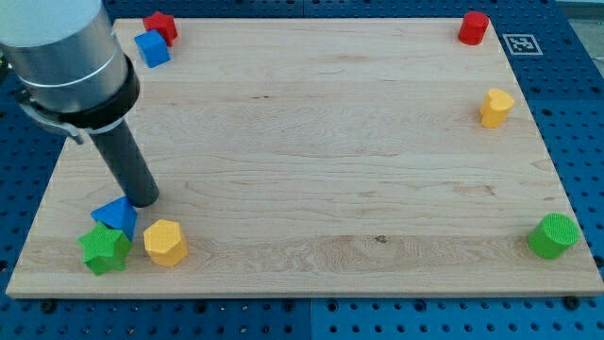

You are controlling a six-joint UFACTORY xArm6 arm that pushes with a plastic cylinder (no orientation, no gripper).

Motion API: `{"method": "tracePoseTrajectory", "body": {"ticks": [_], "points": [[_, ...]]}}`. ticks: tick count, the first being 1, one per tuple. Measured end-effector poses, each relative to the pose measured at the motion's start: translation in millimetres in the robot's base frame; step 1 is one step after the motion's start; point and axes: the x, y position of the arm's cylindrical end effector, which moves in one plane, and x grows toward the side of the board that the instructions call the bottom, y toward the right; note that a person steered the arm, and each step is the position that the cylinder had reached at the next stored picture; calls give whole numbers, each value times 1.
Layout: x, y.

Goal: Move the yellow hexagon to left bottom

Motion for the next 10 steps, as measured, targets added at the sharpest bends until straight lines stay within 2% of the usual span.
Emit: {"method": "tracePoseTrajectory", "body": {"ticks": [1,2,4,5,6,8,10], "points": [[-1,5],[-3,53],[36,102],[74,98],[89,67],[74,50],[62,71]]}}
